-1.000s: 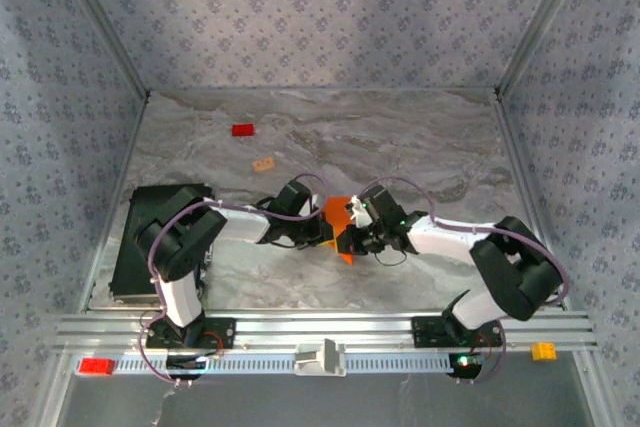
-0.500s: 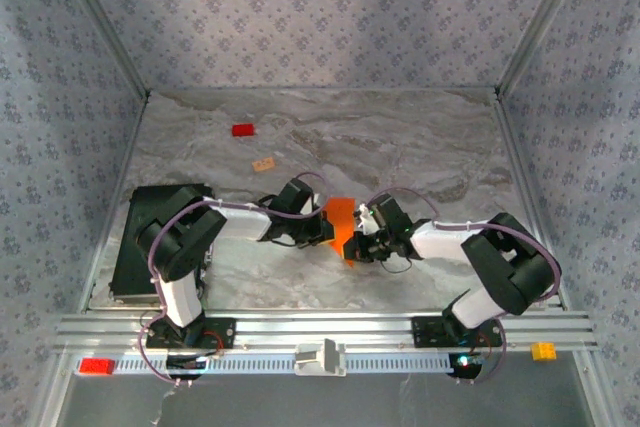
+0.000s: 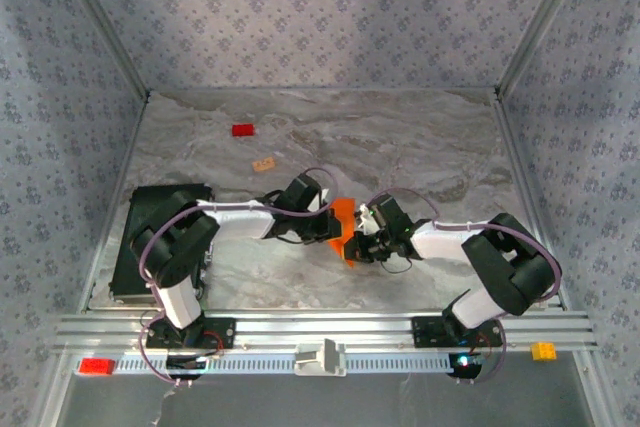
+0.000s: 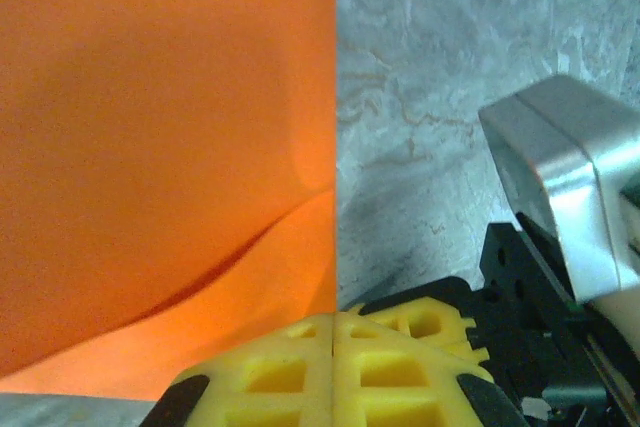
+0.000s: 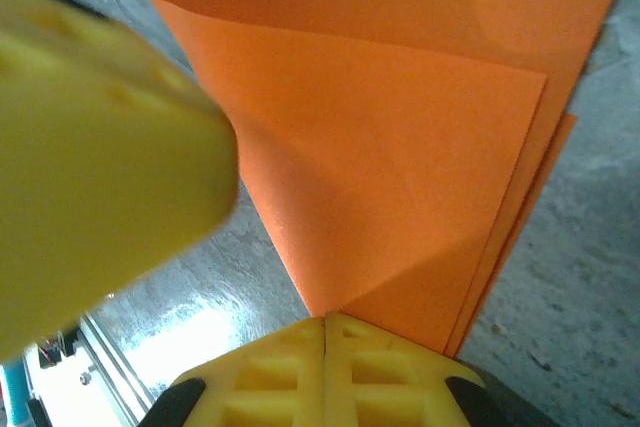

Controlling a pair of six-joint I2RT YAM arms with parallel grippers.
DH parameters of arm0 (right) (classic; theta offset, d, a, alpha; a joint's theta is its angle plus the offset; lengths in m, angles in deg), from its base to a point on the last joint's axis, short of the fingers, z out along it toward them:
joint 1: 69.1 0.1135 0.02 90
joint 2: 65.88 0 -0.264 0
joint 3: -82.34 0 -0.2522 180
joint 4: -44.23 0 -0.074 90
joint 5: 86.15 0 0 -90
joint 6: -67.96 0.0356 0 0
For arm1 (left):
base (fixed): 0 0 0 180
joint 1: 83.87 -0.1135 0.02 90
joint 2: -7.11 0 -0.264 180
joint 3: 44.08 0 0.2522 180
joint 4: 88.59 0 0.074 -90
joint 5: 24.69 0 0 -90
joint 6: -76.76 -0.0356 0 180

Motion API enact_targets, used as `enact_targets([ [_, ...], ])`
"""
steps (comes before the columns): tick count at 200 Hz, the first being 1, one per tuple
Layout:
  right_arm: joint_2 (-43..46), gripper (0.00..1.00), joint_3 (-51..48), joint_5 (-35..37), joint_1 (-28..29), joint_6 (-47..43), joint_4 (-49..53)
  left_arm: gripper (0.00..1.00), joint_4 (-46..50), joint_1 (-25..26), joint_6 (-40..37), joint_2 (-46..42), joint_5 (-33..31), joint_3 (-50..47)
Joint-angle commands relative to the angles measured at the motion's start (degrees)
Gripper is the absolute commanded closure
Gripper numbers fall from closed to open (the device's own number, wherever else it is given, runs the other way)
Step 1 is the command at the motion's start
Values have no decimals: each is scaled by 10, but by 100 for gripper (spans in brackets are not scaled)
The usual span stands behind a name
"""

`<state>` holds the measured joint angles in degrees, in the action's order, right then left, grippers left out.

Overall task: Fold a paper plane with a square sheet of paper (pick it up from the middle)
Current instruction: Third fold the triangle at the center of the table.

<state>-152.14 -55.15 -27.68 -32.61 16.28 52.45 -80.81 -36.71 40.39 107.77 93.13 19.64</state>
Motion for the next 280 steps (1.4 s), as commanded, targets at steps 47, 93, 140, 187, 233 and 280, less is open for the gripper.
enact_targets([
  [47,-4,99,-21,41,-8,8,65,95,-4,-6,-14,45,-14,-23],
  [93,-1,100,-28,49,-8,8,71,96,6,-34,-31,48,-18,-23],
  [140,7,100,-30,52,-7,7,75,95,26,-58,-47,38,-25,-23],
  [187,6,100,-31,49,-8,7,75,96,9,-87,-61,36,-17,-37],
  [233,6,100,-33,48,-7,6,72,94,-10,-112,-78,34,-4,-47],
  [280,4,100,-32,47,-8,5,73,93,-20,-138,-87,22,6,-49],
])
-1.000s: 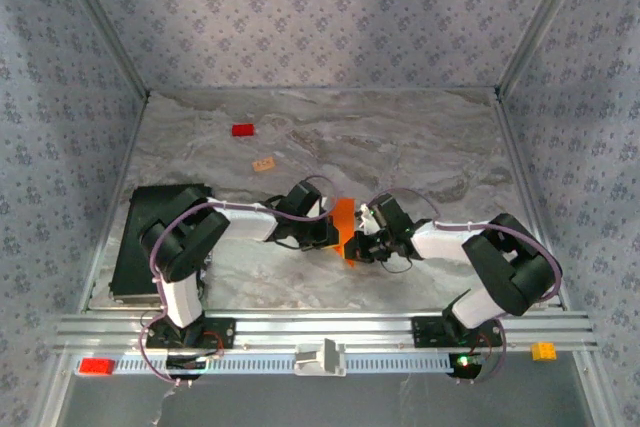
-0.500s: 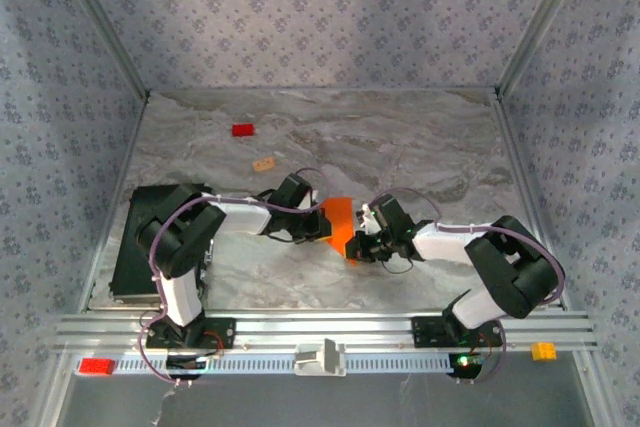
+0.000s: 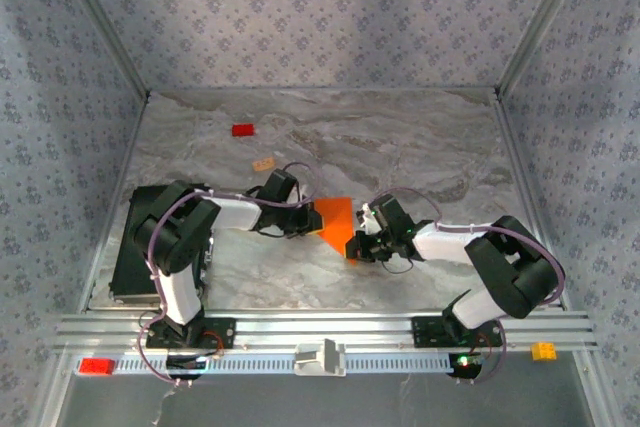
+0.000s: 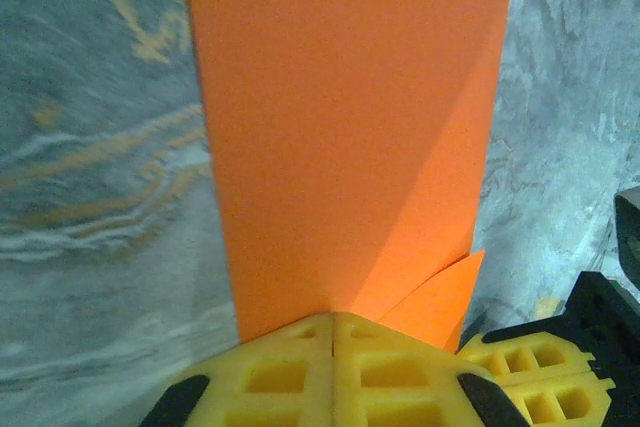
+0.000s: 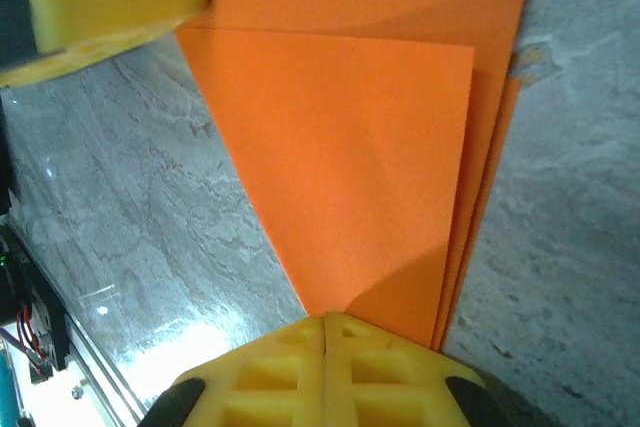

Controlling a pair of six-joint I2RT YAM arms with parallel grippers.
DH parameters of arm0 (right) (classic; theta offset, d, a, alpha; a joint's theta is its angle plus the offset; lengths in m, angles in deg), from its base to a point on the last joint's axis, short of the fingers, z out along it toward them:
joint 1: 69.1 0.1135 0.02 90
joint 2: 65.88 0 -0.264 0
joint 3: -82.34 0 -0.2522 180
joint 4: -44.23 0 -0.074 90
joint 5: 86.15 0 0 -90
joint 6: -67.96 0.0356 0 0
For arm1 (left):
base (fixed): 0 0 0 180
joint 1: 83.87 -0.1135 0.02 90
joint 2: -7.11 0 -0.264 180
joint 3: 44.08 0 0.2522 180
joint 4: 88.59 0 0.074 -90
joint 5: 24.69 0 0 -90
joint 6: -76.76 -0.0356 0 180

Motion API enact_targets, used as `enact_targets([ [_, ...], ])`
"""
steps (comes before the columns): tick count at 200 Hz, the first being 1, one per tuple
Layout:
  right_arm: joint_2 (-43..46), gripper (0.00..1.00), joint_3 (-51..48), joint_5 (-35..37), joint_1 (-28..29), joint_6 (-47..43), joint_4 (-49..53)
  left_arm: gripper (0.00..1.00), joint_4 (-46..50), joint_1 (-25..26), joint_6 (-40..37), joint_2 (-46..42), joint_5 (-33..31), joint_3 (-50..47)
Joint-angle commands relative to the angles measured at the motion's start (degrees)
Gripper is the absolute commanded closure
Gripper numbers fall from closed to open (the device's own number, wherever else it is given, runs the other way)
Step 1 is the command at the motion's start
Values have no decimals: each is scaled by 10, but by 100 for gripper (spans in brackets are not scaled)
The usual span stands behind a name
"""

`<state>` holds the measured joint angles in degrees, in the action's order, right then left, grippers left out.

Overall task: Fold a paper plane with a square sheet of paper (pick it up from the middle)
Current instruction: Third fold the triangle at the center of the table.

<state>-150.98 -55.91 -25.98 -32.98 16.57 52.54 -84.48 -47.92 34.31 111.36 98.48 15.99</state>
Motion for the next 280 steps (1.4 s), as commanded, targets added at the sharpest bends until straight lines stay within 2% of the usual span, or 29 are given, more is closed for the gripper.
enact_targets([
  [1,-8,100,-24,29,-4,2,72,93,17,-26,-26,-14,-48,-12],
  [51,-7,100,-21,29,-5,2,69,91,26,-26,-22,-55,-45,-3],
  [90,-7,100,-16,30,-5,2,68,90,27,-2,-10,-76,-47,7],
  [157,-6,100,-15,30,-4,3,72,91,20,57,5,-33,-49,40],
  [241,11,100,-10,35,-5,2,83,94,4,58,1,16,-52,16],
  [280,22,98,17,16,-5,0,83,96,10,58,-2,24,-62,2],
])
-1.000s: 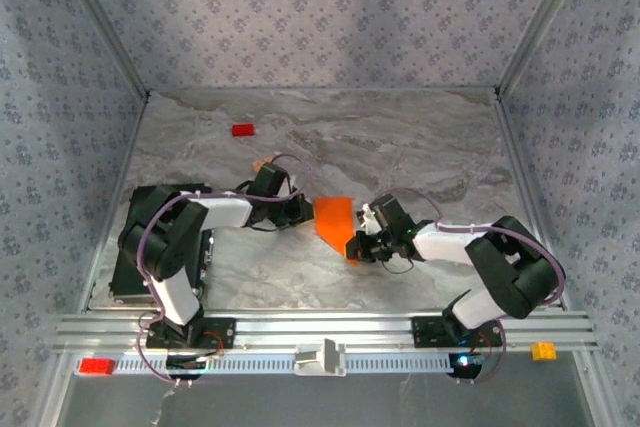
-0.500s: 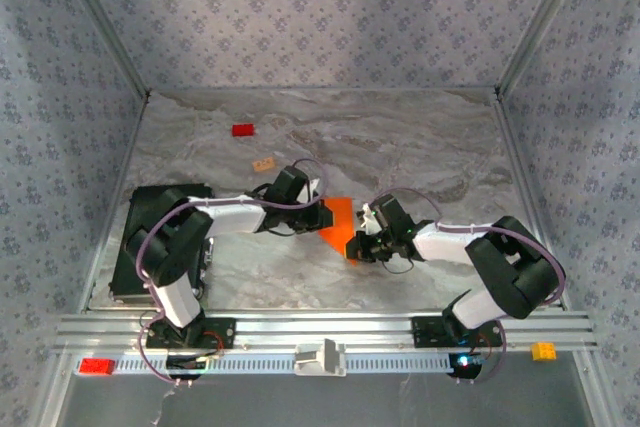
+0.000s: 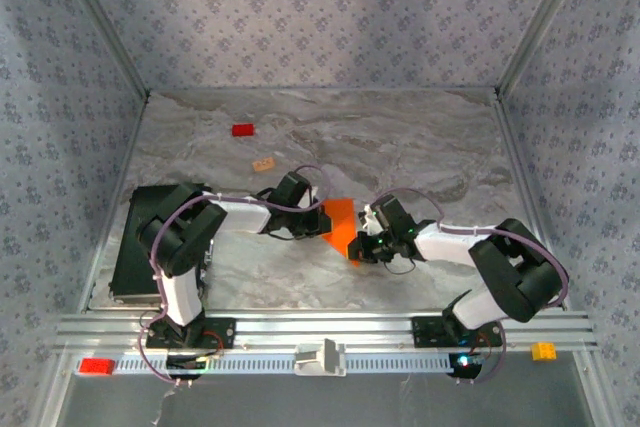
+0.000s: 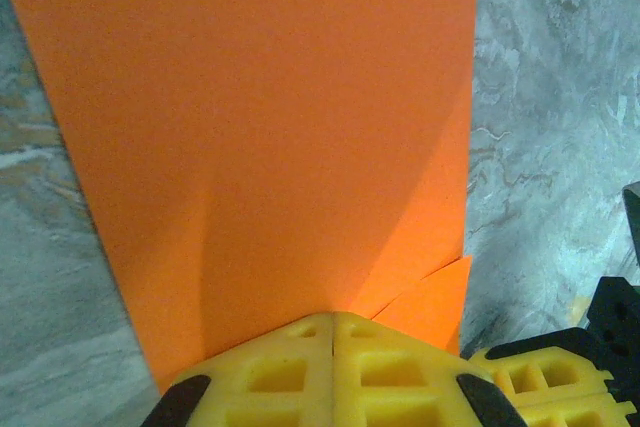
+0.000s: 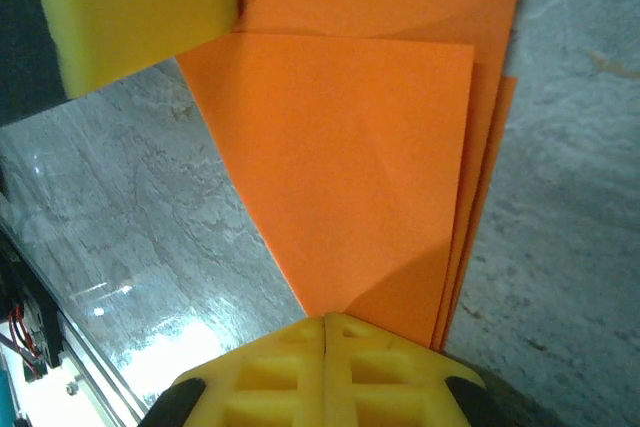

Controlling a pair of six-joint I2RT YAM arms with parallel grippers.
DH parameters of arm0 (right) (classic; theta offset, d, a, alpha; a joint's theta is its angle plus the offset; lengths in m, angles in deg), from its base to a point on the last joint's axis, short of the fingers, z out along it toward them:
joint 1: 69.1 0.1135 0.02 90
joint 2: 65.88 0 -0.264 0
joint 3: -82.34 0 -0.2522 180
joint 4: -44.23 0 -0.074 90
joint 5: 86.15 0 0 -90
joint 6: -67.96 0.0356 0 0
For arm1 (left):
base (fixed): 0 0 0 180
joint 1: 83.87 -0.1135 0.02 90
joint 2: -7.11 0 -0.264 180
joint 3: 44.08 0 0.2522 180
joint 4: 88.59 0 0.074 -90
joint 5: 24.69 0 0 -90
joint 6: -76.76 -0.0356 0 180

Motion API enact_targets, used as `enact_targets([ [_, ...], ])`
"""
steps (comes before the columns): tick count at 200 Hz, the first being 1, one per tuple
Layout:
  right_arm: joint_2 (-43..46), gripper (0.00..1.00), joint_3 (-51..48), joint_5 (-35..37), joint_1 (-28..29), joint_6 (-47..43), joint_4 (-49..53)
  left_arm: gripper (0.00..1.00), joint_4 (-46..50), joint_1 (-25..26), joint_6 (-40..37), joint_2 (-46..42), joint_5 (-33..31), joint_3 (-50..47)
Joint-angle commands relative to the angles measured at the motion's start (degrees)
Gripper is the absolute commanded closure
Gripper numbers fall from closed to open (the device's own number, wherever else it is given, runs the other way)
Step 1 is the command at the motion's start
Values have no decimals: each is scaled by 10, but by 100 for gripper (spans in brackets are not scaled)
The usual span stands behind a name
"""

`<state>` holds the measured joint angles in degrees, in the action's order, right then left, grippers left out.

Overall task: Fold a paper plane with a square sheet of paper (pick it up from the middle)
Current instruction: Third fold the triangle at the center of the table.

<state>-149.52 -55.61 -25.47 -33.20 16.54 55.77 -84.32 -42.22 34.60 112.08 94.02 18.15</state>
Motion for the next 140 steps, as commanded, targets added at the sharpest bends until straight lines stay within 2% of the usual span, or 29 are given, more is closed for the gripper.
enact_targets([
  [1,8,98,15,10,-3,-1,51,96,8,1,-5,17,-18,-20],
  [29,5,97,55,-22,0,-6,45,96,12,0,-6,16,-23,-26],
  [72,-59,97,109,-19,16,-20,44,97,17,1,-9,16,-26,-24],
  [106,-116,97,118,-16,25,-17,26,97,17,1,-10,18,-26,-22],
  [140,-108,97,90,-5,26,-21,39,97,14,1,-9,23,-27,-22],
])
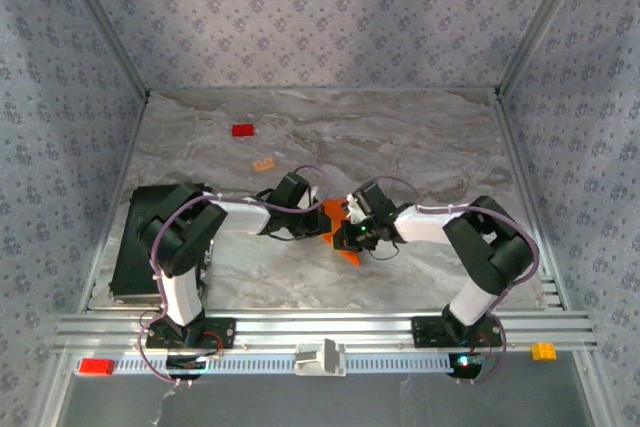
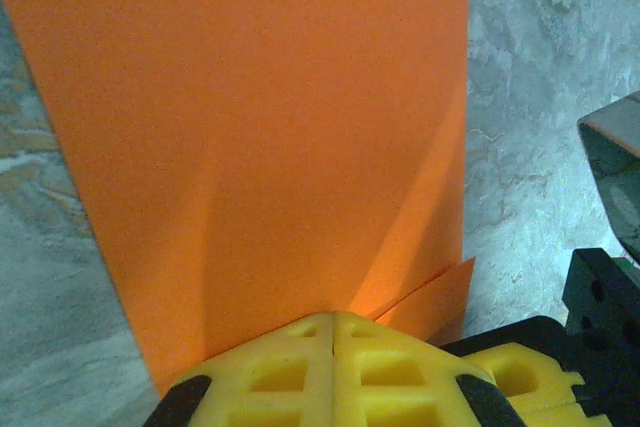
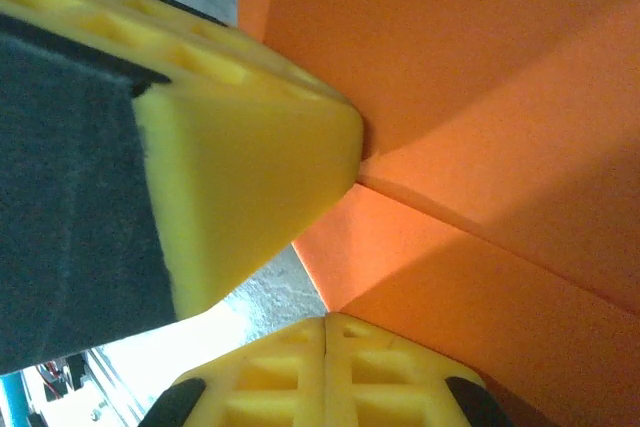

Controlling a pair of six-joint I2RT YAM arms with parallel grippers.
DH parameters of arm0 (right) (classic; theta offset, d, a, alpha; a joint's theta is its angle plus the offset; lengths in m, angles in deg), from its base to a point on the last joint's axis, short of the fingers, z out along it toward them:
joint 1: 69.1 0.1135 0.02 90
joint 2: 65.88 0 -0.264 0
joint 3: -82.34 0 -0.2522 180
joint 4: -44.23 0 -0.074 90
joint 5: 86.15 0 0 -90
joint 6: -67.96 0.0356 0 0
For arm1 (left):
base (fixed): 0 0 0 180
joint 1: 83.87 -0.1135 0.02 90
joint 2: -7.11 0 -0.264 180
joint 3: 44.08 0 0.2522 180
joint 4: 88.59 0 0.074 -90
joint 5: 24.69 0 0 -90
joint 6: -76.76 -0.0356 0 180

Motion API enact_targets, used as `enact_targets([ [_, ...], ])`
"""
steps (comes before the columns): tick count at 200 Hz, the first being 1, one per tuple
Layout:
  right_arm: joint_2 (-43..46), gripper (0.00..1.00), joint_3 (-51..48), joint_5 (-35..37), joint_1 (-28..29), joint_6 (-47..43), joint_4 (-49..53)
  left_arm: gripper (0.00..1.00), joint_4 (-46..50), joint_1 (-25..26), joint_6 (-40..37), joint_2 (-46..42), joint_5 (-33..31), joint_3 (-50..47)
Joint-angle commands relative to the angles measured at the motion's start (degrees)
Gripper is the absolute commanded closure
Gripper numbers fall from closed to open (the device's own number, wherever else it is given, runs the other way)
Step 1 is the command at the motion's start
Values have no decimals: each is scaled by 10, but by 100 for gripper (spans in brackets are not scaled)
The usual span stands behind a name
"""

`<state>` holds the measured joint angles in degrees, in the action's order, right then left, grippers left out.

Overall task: Fold a paper plane with a square sheet of paper (pick it up from the middle)
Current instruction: Third fold the triangle at the center of the table.

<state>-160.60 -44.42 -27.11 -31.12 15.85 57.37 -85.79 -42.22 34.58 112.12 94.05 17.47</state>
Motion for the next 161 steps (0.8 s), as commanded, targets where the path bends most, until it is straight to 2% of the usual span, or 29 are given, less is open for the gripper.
enact_targets([
  [1,4,97,-23,11,6,-14,23,97,29,1,-9,23,-26,-15],
  [102,150,94,-168,6,-25,13,10,97,26,-3,-7,26,-25,-20],
  [130,186,94,-144,-17,-27,11,17,97,27,-3,-8,21,-25,-21],
  [161,158,94,-88,-28,-24,2,10,98,29,-3,-9,20,-25,-17],
])
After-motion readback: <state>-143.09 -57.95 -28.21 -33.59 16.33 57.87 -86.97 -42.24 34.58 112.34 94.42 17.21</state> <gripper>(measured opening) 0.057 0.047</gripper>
